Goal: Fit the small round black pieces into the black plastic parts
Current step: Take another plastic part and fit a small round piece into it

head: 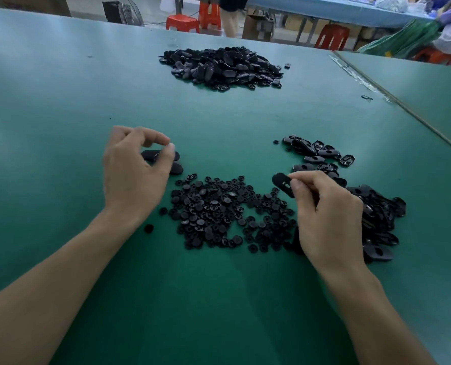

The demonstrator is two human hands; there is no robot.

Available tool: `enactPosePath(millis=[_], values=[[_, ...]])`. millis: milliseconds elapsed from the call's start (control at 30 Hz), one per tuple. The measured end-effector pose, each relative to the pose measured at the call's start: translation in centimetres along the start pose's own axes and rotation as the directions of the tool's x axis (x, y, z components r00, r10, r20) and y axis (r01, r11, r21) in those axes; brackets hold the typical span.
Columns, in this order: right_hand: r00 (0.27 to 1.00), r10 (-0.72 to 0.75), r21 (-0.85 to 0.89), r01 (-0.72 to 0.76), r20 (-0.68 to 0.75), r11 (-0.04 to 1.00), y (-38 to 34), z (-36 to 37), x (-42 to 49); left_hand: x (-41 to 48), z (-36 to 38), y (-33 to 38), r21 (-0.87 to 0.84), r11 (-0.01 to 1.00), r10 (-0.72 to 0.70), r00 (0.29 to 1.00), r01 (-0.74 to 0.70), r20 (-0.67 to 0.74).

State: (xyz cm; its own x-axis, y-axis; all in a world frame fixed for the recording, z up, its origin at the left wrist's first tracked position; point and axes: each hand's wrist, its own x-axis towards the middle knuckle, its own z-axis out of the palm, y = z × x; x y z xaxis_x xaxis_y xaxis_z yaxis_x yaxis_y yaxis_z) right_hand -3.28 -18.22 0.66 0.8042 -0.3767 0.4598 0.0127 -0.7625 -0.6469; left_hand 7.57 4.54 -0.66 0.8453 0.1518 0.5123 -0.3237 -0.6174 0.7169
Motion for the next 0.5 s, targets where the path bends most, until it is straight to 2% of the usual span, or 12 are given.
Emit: enactPosePath(millis=[67,167,333,500], values=[[0.999,0.020,0.146,-0.026,0.048,0.989,-0.4,0.1,-0.1,-0.8,0.2,1.2,-0.097,0.992,0.085,0.996,-0.082,0.024],[0.989,0.017,0.298,-0.060,0.146,0.953,-0.9,0.4,-0.6,-2.3,0.5,2.8,-0.265,0.960,0.136,0.977,-0.089,0.165],[0.962,-0.049,0.421,-0.071,0.267,0.904,-1.8,1.2,-1.2,-3.4,0.6,4.2,-0.374,0.923,0.219,0.924,-0.092,0.313],[0.957,-0.053,0.510,-0.106,0.286,0.853,-1.9,1.4,-1.4,-4.1,1.0,4.3,-0.474,0.880,0.239,0.898,-0.038,0.370]])
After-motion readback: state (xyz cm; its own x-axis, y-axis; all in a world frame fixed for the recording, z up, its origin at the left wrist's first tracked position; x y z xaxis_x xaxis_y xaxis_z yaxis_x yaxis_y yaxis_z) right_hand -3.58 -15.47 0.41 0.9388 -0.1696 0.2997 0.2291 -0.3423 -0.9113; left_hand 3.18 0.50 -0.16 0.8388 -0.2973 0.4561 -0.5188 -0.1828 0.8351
